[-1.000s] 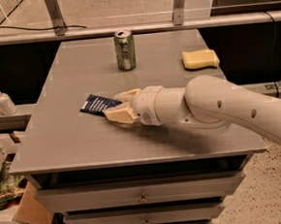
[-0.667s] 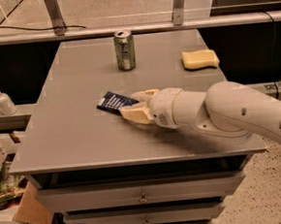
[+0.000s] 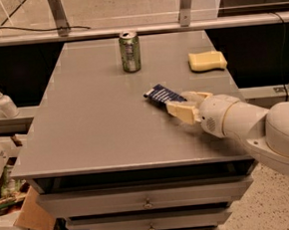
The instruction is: Move rxbar blueberry near sponge
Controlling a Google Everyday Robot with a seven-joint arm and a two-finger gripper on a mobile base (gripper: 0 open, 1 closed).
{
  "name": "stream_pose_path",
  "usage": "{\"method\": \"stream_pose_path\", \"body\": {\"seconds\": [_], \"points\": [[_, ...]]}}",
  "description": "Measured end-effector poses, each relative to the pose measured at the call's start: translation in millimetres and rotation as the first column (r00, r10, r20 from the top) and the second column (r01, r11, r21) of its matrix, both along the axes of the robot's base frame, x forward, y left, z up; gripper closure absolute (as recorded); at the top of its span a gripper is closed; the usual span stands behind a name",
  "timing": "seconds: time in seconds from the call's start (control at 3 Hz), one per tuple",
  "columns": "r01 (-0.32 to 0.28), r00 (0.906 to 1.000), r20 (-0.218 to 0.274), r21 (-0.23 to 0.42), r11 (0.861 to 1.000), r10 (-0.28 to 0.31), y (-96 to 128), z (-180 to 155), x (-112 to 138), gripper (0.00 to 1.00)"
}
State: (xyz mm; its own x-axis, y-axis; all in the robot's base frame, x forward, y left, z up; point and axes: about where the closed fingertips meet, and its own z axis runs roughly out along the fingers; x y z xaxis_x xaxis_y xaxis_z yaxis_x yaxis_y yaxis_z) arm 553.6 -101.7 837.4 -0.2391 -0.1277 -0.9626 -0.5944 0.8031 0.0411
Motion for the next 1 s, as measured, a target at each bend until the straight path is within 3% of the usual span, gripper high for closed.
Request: {"method": "stream_pose_path", "body": {"seconds": [0.33,0.67,1.0], "points": [[0.122,0.992,0.026,0.051,0.991,-0.123,-52.0,14.4,10.0,1.0],[0.192,0.98,0.038,0.084,0.978,-0.195,-86.5,27.7,26.7,1.0],[0.217,0.9751,0.027,0.094,0.972,-0.22,-103.2,33.7,45.4,1.0]]}}
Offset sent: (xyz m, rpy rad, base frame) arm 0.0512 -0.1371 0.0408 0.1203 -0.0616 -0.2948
